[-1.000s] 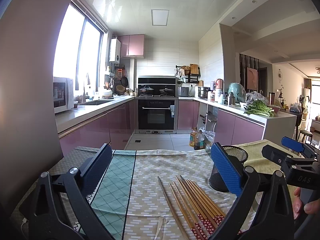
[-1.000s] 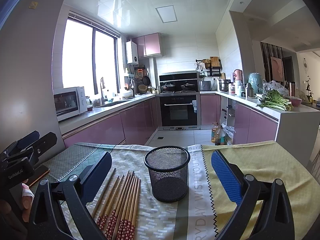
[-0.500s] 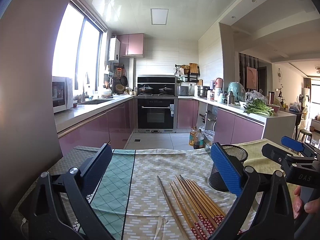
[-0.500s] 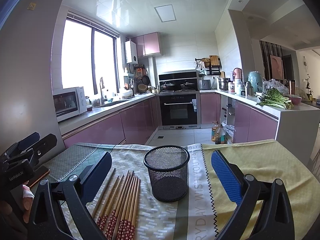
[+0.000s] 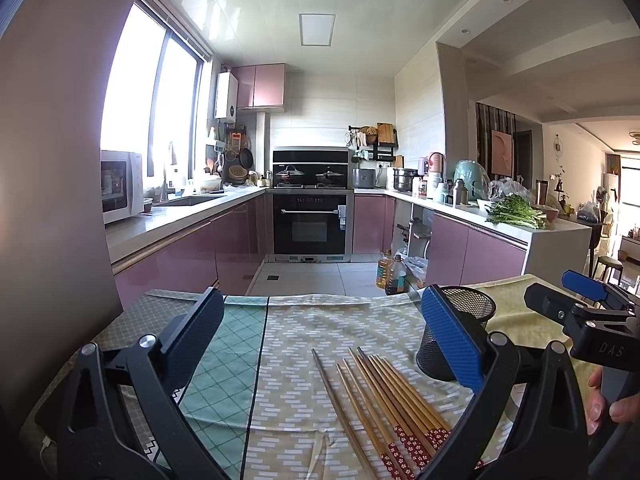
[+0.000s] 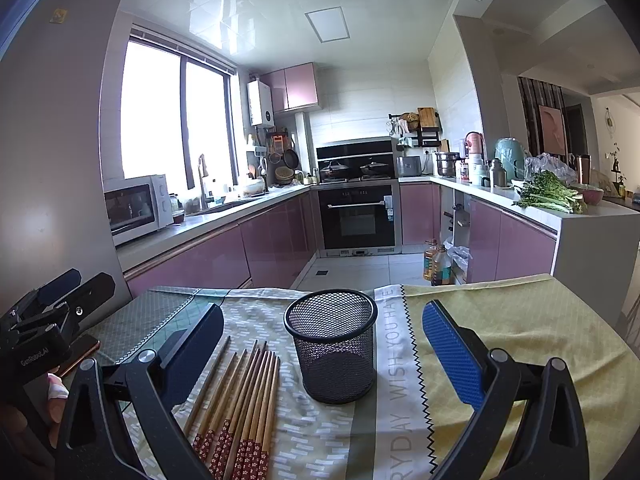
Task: Organize utensils
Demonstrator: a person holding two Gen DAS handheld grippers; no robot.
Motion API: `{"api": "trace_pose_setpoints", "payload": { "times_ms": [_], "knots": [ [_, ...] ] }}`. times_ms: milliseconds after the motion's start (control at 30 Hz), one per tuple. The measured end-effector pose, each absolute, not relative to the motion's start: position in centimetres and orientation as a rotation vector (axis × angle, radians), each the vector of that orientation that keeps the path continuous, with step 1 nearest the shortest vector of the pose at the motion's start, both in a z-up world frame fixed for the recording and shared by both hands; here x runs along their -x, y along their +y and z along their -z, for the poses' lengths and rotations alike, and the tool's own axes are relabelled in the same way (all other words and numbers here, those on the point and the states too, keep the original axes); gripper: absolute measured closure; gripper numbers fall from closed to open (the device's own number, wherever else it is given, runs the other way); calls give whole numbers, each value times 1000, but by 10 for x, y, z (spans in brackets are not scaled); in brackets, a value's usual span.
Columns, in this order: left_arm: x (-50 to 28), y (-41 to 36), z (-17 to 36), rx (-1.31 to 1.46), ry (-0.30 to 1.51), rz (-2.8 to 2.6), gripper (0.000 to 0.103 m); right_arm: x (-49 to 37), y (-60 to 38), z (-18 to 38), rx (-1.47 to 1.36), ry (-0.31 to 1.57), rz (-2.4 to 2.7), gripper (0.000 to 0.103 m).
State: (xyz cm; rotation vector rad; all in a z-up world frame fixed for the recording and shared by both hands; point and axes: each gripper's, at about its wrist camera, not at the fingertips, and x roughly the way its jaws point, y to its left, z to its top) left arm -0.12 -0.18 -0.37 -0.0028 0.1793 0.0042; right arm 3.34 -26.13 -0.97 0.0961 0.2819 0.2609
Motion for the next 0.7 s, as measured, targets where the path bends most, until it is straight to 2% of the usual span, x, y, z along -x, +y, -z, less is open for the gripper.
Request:
{"api": "trace_pose_setpoints", "payload": {
  "times_ms": [233, 433, 600, 667, 700],
  "knots": [
    [-8, 0, 7, -9, 215, -4, 6, -40, -264, 14, -100, 335, -290, 7],
    [-29, 8, 24, -29, 339, 7, 6, -58, -249, 33, -59, 486, -354, 7],
    [-56, 16, 50, -46, 506, 47, 6, -75, -229, 61, 12, 654, -409, 22],
    [-65, 18, 62, -53, 562, 60, 6, -82, -224, 72, 26, 707, -426, 37],
    [-71, 18, 69, -61, 599, 78, 6, -86, -220, 78, 32, 744, -434, 41]
  ]
}}
